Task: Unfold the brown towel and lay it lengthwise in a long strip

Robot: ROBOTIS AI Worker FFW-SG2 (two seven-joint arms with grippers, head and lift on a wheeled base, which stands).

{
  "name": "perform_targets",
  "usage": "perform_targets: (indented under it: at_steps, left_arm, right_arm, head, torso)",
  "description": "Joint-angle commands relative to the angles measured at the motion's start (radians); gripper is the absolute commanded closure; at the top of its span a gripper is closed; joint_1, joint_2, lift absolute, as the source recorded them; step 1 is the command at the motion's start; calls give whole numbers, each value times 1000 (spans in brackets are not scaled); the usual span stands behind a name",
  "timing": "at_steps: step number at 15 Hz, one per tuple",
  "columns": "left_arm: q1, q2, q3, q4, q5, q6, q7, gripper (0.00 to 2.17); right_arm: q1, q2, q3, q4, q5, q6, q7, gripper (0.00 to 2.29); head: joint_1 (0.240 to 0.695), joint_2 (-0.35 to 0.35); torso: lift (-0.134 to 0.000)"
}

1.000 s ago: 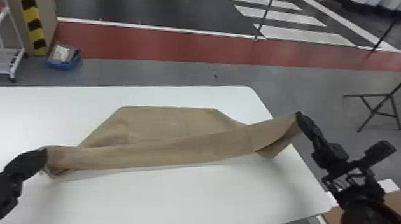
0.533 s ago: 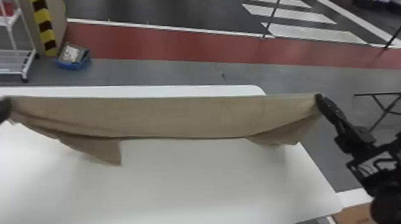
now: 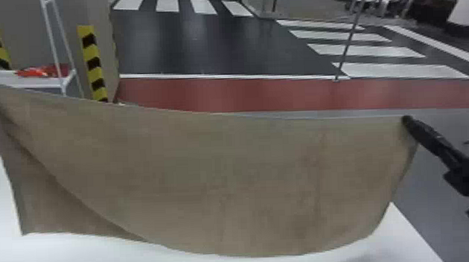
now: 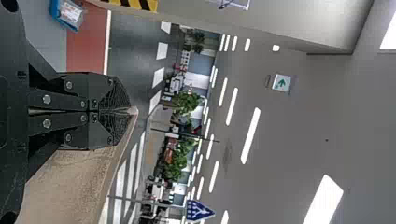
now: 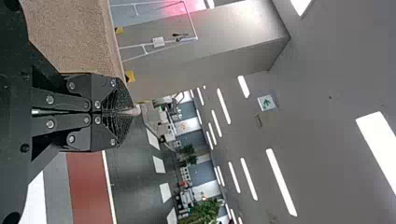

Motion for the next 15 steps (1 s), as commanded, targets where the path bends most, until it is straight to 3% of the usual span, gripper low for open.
perform_targets:
  at_steps: [1, 6, 10, 12, 15]
  left_arm:
    - [-108, 32, -26, 114, 6, -3, 16, 1531]
    - [-416, 33, -176, 507, -42, -110, -16, 1531]
    - [-665, 35, -311, 814, -122, -190, -125, 1524]
    - [-639, 32, -322, 831, -113, -193, -199, 1524]
    - [-456, 32, -308, 743, -111, -221, -227, 1524]
  right_arm:
    - [-132, 14, 105, 110, 73, -5, -7, 1673]
    - [-543, 6, 300, 563, 149, -177, 10, 1673]
    - [-763, -4, 338, 856, 135, -238, 65, 1673]
    - [-698, -12, 347, 848, 146, -241, 104, 1673]
    - [-516, -23, 344, 756, 147, -244, 173, 1673]
  head:
    - [510, -160]
    - [450, -50]
    - [366, -22]
    - [341, -28]
    - [392, -37]
  torso:
    - [-123]
    - [-123]
    - [-123]
    - [-123]
    - [-123]
